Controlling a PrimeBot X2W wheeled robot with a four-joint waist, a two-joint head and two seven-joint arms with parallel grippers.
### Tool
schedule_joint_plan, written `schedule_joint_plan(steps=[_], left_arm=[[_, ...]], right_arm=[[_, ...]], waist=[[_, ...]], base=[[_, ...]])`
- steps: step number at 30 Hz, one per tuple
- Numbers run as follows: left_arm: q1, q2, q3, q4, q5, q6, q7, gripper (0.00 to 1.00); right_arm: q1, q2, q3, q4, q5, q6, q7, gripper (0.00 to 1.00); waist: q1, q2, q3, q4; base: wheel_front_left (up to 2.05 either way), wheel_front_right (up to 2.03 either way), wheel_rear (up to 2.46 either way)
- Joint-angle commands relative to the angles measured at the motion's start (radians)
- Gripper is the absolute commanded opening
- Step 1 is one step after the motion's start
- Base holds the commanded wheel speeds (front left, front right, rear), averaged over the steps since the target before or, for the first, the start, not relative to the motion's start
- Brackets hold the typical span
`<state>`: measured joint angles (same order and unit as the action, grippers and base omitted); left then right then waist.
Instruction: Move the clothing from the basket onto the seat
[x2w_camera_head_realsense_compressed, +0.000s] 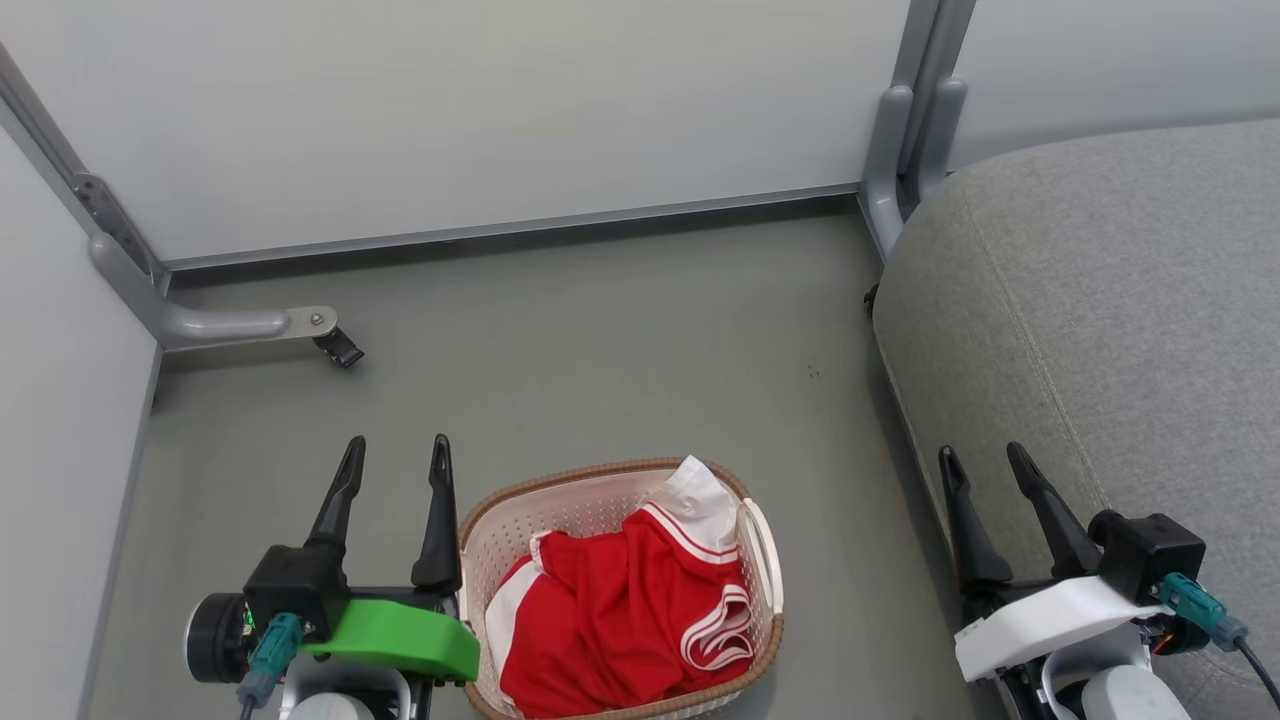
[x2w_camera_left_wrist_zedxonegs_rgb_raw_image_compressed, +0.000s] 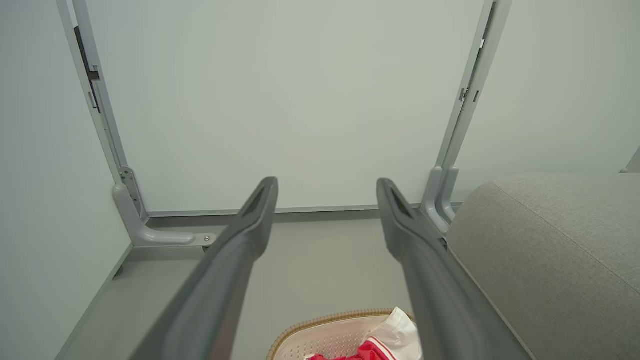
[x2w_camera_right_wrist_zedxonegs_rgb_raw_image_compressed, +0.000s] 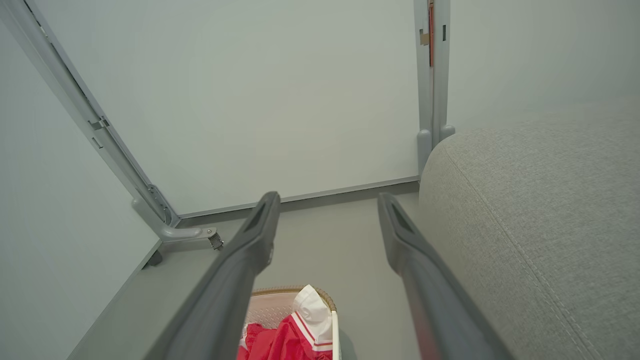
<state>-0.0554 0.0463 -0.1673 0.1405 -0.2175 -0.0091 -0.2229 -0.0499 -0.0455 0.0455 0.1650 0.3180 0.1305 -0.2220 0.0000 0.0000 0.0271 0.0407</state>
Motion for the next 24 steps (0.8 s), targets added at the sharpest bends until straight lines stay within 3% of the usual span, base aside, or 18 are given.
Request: schedule_joint_plan(steps=[1, 24], left_arm=[[0.010, 0.006, -0.004, -0.006, 0.028, 0.004, -0.009, 1.00], [0.015, 0.007, -0.026, -0.015, 0.151, 0.018, -0.043, 1.00]], right_arm=[[0.000, -0.006, 0.000, -0.002, -0.023, 0.000, -0.011, 1.00], [-0.007, -0.007, -0.021, 0.026, -0.168, 0.000, -0.045, 1.00]], waist=[[0.0000, 0.0000, 0.001, 0.001], [0.0000, 0.0000, 0.007, 0.010]], base=[[0.00, 0.00, 0.00], [0.00, 0.00, 0.00]])
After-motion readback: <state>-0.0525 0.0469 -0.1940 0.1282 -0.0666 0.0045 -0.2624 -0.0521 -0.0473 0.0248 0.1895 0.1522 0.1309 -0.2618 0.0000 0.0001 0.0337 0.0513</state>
